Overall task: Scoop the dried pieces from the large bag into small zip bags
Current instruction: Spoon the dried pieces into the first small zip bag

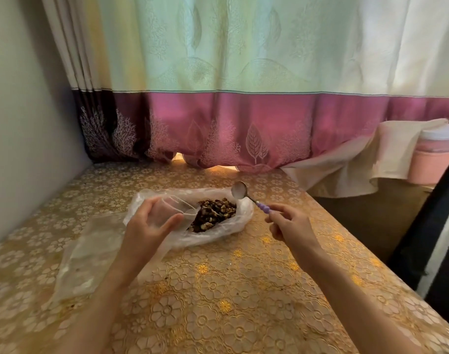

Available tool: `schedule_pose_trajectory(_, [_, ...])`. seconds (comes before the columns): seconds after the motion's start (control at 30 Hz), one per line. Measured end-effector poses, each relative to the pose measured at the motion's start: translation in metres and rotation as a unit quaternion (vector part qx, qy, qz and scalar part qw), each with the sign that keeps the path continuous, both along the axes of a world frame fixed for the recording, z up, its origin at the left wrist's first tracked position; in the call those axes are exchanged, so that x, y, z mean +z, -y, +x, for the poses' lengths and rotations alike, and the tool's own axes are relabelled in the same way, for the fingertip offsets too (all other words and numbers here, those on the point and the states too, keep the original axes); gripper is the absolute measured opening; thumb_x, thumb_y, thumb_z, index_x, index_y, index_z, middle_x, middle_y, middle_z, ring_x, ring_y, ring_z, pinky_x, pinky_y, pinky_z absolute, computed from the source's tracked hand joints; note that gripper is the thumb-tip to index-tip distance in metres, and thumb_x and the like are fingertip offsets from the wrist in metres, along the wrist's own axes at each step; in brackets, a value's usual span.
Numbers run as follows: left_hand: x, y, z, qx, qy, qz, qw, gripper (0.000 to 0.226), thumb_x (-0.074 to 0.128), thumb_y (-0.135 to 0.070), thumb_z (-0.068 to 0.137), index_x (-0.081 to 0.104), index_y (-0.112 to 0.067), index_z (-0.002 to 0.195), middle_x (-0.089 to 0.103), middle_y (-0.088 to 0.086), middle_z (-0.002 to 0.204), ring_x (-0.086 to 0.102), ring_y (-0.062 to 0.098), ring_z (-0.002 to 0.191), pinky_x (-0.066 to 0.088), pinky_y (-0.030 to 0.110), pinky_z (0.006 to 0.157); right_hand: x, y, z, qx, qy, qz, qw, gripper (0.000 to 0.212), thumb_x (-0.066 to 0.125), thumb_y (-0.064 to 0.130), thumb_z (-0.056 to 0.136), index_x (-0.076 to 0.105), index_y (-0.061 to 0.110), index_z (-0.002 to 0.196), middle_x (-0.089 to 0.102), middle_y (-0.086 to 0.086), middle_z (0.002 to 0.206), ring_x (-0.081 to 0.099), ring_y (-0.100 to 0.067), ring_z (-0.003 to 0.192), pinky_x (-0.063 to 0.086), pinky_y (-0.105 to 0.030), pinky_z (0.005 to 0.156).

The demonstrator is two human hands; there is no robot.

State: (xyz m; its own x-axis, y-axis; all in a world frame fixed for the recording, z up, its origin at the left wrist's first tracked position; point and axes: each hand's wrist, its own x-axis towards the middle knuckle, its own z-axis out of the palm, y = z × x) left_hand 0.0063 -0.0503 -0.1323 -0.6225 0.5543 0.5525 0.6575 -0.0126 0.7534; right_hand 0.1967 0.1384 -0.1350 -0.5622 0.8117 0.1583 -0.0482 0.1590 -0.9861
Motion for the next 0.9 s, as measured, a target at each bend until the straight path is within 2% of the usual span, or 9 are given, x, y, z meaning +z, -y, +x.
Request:
schedule_pose_trajectory(0.1, [0.008, 0.002, -0.018, 0.019, -0.007, 0.001, 1.000, 0.076, 0.062, -0.068, 0.060, 0.052, -0.018, 0.117, 0.058, -0.012, 0.095, 0.054, -0.013, 0.077, 0.043, 0.006, 0.062, 0.006, -0.002, -0.029, 0.010, -0.045, -0.007, 0.999, 0.014, 0.057, 0.007, 0.091, 0.066, 0.009, 0.101, 0.067, -0.009, 0.079, 0.058, -0.008, 0.058, 0.042, -0.017, 0.049])
schedule_pose_trajectory(0.17, [0.009, 0.000, -0.030, 0.039, -0.022, -0.005, 0.999, 0.069, 0.065, -0.054, 0.062, 0.052, -0.016, 0.118, 0.057, -0.012, 0.093, 0.052, -0.012, 0.077, 0.041, 0.010, 0.063, 0.007, -0.007, -0.046, -0.027, -0.066, 0.021, 0.997, 0.008, 0.061, 0.010, 0.089, 0.067, 0.008, 0.093, 0.070, -0.011, 0.079, 0.062, -0.010, 0.059, 0.042, -0.020, 0.050])
schedule_pose_trajectory(0.27, [0.002, -0.003, -0.039, 0.066, -0.033, -0.012, 0.997, 0.071, 0.066, -0.049, 0.062, 0.049, -0.016, 0.122, 0.053, -0.013, 0.094, 0.050, -0.002, 0.082, 0.038, 0.015, 0.067, 0.006, -0.018, -0.066, -0.091, -0.067, 0.107, 0.988, 0.016, 0.060, 0.017, 0.091, 0.070, 0.009, 0.081, 0.073, -0.004, 0.076, 0.064, -0.008, 0.057, 0.044, -0.022, 0.055])
schedule_pose_trajectory(0.37, [-0.006, -0.006, -0.039, 0.084, -0.051, -0.017, 0.995, 0.074, 0.066, -0.049, 0.061, 0.047, -0.016, 0.124, 0.049, -0.017, 0.092, 0.048, -0.002, 0.083, 0.037, 0.013, 0.066, 0.004, -0.026, -0.079, -0.131, -0.062, 0.214, 0.966, 0.019, 0.057, 0.022, 0.093, 0.062, 0.013, 0.076, 0.071, 0.010, 0.071, 0.062, -0.003, 0.054, 0.047, -0.013, 0.054])
schedule_pose_trajectory(0.5, [-0.015, -0.007, -0.032, 0.084, -0.037, 0.002, 0.996, 0.067, 0.066, -0.049, 0.060, 0.045, -0.023, 0.118, 0.050, -0.017, 0.089, 0.052, -0.005, 0.081, 0.042, 0.010, 0.066, 0.004, -0.031, -0.094, -0.153, -0.045, 0.305, 0.939, 0.019, 0.052, 0.021, 0.096, 0.056, 0.012, 0.080, 0.068, 0.006, 0.071, 0.061, -0.005, 0.063, 0.041, -0.006, 0.061])
schedule_pose_trajectory(0.6, [-0.023, -0.008, -0.023, 0.070, -0.056, 0.002, 0.996, 0.063, 0.064, -0.052, 0.060, 0.044, -0.028, 0.115, 0.050, -0.021, 0.095, 0.050, -0.017, 0.084, 0.043, 0.003, 0.069, 0.000, -0.035, -0.101, -0.147, -0.040, 0.312, 0.938, 0.018, 0.049, 0.019, 0.097, 0.054, 0.012, 0.081, 0.067, 0.002, 0.072, 0.060, -0.006, 0.064, 0.041, -0.009, 0.061])
schedule_pose_trajectory(0.7, [-0.027, -0.009, -0.021, 0.071, -0.068, 0.001, 0.995, 0.058, 0.065, -0.051, 0.061, 0.045, -0.033, 0.113, 0.051, -0.024, 0.100, 0.050, -0.014, 0.089, 0.041, 0.010, 0.071, -0.003, -0.038, -0.102, -0.128, -0.022, 0.294, 0.947, 0.024, 0.048, 0.020, 0.098, 0.059, 0.006, 0.082, 0.067, 0.006, 0.071, 0.060, -0.007, 0.064, 0.043, -0.020, 0.064])
schedule_pose_trajectory(0.77, [-0.027, -0.009, -0.022, 0.071, -0.069, 0.001, 0.995, 0.056, 0.066, -0.049, 0.061, 0.044, -0.037, 0.111, 0.050, -0.025, 0.101, 0.049, -0.014, 0.093, 0.041, 0.010, 0.074, -0.001, -0.040, -0.101, -0.128, -0.020, 0.276, 0.952, 0.028, 0.047, 0.020, 0.098, 0.060, 0.014, 0.073, 0.065, 0.009, 0.067, 0.057, -0.002, 0.058, 0.042, -0.022, 0.062])
schedule_pose_trajectory(0.9, [-0.031, -0.011, -0.021, 0.056, -0.071, -0.003, 0.996, 0.053, 0.069, -0.040, 0.063, 0.043, -0.037, 0.109, 0.050, -0.025, 0.100, 0.047, -0.024, 0.092, 0.036, -0.004, 0.074, 0.002, -0.047, -0.099, -0.122, -0.019, 0.195, 0.973, 0.035, 0.046, 0.022, 0.099, 0.056, 0.020, 0.065, 0.064, 0.013, 0.060, 0.055, -0.001, 0.054, 0.044, -0.022, 0.061])
